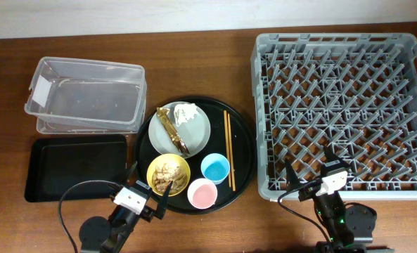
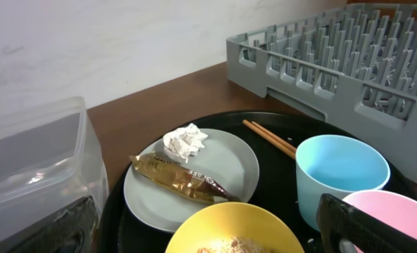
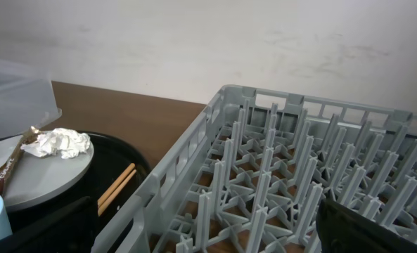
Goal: Sort waste into correct bins and load items into the dishwasher rack
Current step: 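Move the left gripper toward the pink cup on the round tray, then grasp the pink cup with the left gripper and lift it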
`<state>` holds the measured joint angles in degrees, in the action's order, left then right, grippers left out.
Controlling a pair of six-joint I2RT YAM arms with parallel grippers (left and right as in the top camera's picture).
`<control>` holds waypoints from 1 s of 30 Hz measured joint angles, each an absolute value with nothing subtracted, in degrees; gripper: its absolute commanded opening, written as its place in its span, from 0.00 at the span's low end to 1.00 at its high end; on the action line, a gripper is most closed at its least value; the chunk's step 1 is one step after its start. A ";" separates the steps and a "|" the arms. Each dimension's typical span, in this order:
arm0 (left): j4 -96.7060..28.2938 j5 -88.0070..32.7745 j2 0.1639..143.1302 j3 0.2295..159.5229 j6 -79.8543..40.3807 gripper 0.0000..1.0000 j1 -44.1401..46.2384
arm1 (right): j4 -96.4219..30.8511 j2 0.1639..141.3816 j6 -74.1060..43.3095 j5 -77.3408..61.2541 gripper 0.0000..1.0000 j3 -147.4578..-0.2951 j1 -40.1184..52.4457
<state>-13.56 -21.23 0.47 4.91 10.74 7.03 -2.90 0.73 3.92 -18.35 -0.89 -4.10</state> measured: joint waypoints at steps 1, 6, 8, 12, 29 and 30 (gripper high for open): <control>-13.52 -21.32 0.47 4.91 10.74 0.99 7.03 | -2.87 0.73 3.88 -20.95 0.99 -0.89 -4.14; -13.39 -30.63 0.47 4.91 10.74 0.99 7.01 | -0.84 0.73 3.68 -41.36 0.99 -0.84 -4.21; -11.16 -37.41 0.49 4.89 10.70 0.99 7.01 | -0.03 0.69 0.64 -49.25 0.98 -0.84 -4.21; -4.86 -40.69 0.64 8.54 4.21 0.99 7.01 | -1.93 0.93 -5.91 -52.82 0.99 -4.93 -4.21; -47.24 -45.69 37.06 51.46 -3.11 0.96 7.07 | -56.80 41.47 -6.13 -49.12 0.99 -57.36 -4.32; -48.69 -44.42 38.04 51.57 -4.29 0.92 7.33 | -60.34 41.45 -6.50 -45.71 0.98 -57.56 -4.32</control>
